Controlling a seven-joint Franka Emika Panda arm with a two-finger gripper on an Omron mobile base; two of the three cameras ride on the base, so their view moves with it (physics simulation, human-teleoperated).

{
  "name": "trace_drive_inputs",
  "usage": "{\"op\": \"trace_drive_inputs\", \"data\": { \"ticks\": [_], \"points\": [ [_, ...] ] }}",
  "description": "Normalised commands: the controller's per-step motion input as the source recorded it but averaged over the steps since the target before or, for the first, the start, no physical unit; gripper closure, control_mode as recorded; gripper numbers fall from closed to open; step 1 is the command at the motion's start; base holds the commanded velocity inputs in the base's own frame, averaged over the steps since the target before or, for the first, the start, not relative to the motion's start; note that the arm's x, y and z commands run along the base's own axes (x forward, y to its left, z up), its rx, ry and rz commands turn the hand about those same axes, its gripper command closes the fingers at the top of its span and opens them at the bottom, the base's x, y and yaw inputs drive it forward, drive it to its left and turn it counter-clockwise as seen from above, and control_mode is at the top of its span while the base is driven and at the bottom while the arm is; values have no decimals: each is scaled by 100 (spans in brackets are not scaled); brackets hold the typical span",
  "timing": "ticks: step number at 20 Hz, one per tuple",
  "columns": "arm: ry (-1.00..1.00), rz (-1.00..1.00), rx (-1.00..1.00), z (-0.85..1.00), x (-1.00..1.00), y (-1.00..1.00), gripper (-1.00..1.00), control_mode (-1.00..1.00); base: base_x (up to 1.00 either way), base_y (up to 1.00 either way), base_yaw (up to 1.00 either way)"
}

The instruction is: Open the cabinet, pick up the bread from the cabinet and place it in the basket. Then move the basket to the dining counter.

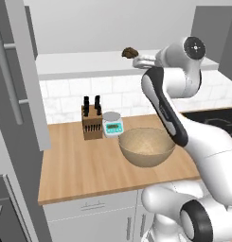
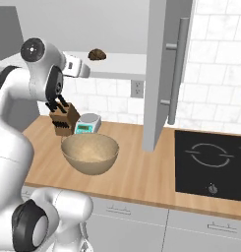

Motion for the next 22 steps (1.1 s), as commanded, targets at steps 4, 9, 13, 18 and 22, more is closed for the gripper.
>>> {"op": "trace_drive_inputs", "data": {
  "ticks": [4, 9, 13, 18, 22],
  "points": [
    [-1, 3, -3, 3, 39, 0, -100, -100, 0, 0, 0],
    [0, 0, -5, 0, 72, -5, -100, -100, 0, 0, 0],
    [-2, 0, -10, 0, 75, -1, -100, -100, 0, 0, 0],
    [0, 0, -12, 0, 67, 0, -100, -100, 0, 0, 0],
    [0, 0, -4, 0, 63, 0, -100, -100, 0, 0, 0]
  ]
}}
